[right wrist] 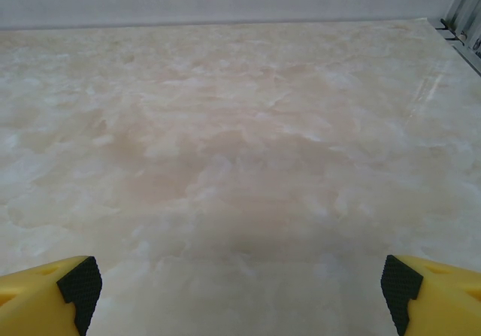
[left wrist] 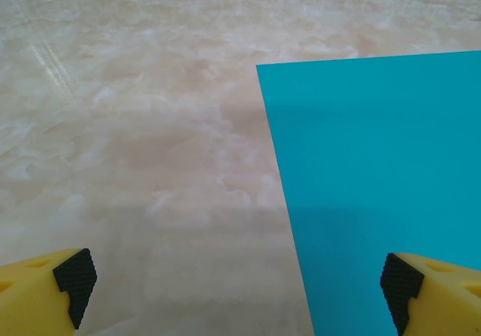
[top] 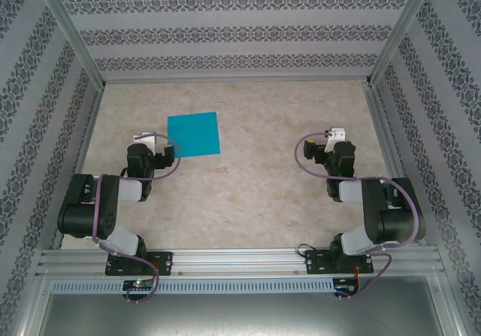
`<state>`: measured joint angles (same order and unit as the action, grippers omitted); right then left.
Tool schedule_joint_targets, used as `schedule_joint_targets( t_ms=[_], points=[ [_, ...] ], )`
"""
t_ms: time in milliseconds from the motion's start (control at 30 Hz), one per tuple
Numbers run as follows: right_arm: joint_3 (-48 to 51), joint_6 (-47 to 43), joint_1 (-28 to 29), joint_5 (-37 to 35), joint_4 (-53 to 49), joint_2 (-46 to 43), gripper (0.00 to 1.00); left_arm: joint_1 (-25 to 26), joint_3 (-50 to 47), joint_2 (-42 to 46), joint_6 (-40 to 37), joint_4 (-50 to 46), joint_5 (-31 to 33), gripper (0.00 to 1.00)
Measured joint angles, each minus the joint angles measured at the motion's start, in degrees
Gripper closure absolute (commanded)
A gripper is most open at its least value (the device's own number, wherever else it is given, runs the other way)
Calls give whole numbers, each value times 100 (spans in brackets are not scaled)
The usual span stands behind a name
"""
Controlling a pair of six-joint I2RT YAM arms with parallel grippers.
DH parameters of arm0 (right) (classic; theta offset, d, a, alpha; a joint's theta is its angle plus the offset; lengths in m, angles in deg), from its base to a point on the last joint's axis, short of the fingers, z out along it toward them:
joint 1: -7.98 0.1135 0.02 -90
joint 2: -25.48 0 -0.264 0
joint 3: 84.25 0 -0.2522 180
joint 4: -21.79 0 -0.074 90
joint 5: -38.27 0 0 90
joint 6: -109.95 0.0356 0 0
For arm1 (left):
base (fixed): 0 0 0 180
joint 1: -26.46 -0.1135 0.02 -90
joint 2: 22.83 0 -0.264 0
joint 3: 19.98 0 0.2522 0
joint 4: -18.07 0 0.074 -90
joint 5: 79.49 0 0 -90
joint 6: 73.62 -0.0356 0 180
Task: Fold a paper plane with a square sheet of paper (pick it up from the middle)
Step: Move the square sheet of paper to the center of the table.
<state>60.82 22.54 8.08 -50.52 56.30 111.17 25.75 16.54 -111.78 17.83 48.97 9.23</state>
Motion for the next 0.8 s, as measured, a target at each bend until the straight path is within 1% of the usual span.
schedule_joint_targets(
  t_ms=[133,267,367,467,567,633,733,800],
  points=[
    [-22,0,-2,46,7,2,2,0,0,0,0,0,0,0],
    [-9,-111,-37,334,35,-59,2,0,24,48,4,-92,120,0],
    [57,-129,-33,286,-74,-435,2,0,114,376,11,-435,291,0],
    [63,-81,-24,-11,-470,-1134,2,0,422,811,105,-1064,492,0],
    [-208,195,7,-435,-1327,-1779,2,0,1167,997,533,-1998,619,0],
    [-579,470,7,-671,-2057,-2050,2,2,1755,977,964,-2625,507,0],
    [-1261,1001,4,-938,-3222,-2308,2,59,2717,688,1644,-3576,264,0],
    [-1589,1353,4,-951,-3757,-2345,2,164,3233,361,1980,-4050,120,0]
  ],
)
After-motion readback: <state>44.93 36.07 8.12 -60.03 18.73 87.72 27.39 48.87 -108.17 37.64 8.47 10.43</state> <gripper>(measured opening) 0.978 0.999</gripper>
